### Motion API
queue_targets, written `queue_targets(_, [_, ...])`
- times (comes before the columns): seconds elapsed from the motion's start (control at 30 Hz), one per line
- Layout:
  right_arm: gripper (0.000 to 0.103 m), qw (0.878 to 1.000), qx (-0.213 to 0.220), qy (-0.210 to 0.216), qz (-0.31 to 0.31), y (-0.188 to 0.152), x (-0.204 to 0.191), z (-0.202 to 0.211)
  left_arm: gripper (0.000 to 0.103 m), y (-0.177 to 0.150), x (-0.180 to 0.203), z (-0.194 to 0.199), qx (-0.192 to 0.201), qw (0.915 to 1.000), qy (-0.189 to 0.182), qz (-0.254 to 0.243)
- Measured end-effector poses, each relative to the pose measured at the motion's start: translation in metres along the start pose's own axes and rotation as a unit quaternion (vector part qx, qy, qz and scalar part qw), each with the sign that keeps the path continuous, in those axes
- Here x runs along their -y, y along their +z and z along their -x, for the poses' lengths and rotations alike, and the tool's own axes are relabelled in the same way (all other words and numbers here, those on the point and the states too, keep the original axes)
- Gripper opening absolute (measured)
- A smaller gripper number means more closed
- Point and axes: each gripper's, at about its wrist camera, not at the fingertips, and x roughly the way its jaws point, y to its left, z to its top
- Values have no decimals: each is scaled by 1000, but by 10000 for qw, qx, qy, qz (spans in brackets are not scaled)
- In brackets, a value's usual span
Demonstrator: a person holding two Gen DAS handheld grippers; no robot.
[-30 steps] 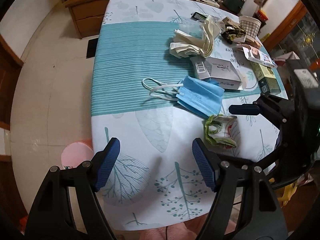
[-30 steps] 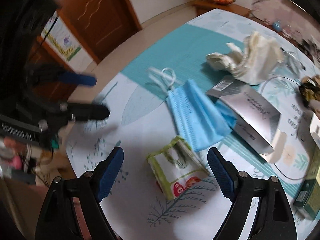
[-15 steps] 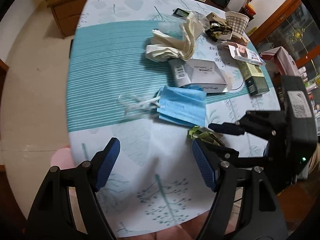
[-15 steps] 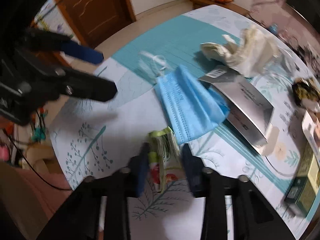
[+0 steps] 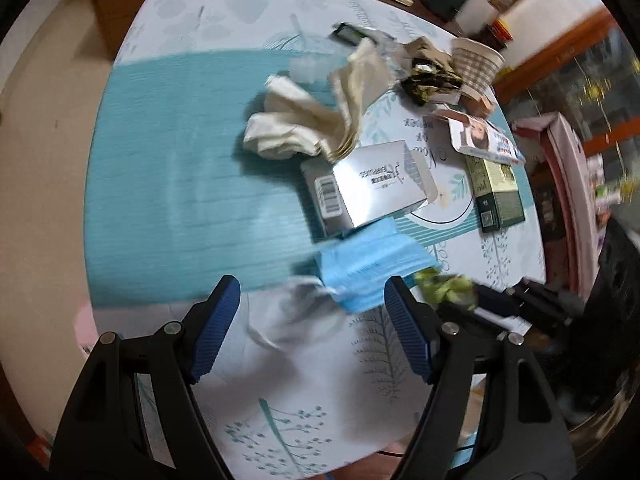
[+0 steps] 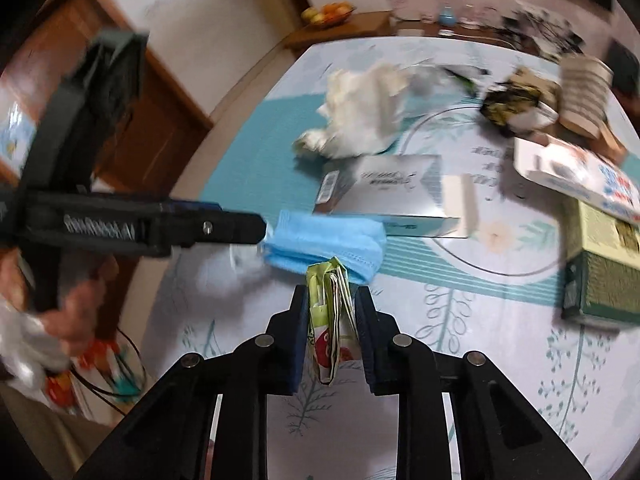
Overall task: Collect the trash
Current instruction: 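Grasp the blue face mask with the left tool while the right tool holds the packet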
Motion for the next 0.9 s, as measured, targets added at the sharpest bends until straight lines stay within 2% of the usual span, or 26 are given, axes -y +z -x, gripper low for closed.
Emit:
queue_targets(0.13, [22, 9984, 176, 35, -543, -5, 13, 12, 72, 7, 15, -3, -84, 9961, 143, -861])
queue_targets(0.23, [22, 9984, 156, -79, -544, -13, 9, 18, 72, 9, 27, -8, -159, 9893, 226, -1434])
queue_targets(0.33, [22, 9986, 46, -187, -499, -23, 6, 16, 72, 6, 41, -15, -311, 9801, 203, -1950])
queue_targets(0.53, [22, 9971, -101, -302, -698, -42, 17, 5, 72, -9, 78, -36, -500, 9553, 221, -2904])
queue_targets(0.67, [22, 9953, -134, -352, -887, -53, 25, 8, 66, -15, 97, -56, -723, 9411, 243, -3295])
queue_targets(0.73, [22, 9949, -145, -372, -930, -58, 29, 10, 61, -15, 104, -65, -828, 9374, 262, -3372])
queue_targets(0.9, [22, 9935, -108, -436, -1051, -72, 33, 17, 59, -10, 113, -85, -1015, 9347, 429, -3381])
